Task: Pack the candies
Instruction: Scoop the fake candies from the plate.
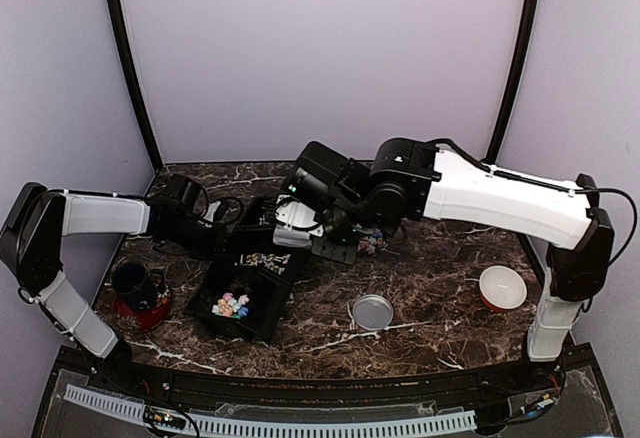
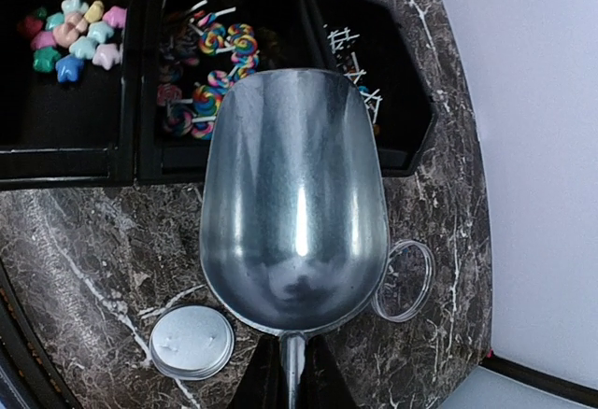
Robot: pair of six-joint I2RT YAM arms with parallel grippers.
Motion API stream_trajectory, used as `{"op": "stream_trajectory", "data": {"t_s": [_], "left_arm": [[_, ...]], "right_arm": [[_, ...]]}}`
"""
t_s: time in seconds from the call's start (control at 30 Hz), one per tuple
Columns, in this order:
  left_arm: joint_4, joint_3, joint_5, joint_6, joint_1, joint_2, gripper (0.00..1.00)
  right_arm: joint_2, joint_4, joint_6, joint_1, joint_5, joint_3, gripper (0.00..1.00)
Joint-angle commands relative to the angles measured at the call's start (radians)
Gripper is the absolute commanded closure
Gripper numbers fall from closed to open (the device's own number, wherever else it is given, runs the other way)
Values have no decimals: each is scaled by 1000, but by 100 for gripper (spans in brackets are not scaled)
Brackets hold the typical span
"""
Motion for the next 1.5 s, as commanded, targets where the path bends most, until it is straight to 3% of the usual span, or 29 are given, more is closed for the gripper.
{"op": "stream_trajectory", "data": {"t_s": [0.0,0.33,0.97,1.27,1.47], "left_arm": [[-41,74,-63,68,-30,-81,100],[-118,111,-207,131,-116,-90,100],[-135,128,-219,154,-164,-77,100],[-124,126,-195,163,-183,-86,100],[-114,123,-175,164,-184,-88,100]], "right_arm": [[53,-100,-5,13,-46,93,100],[185,-154,-9,20,-43,142,100],[390,-125,-51,57,26,202,100],[487,-64,-145,67,-83,252,100],[472,47,-206,66,-228,191,100]]}}
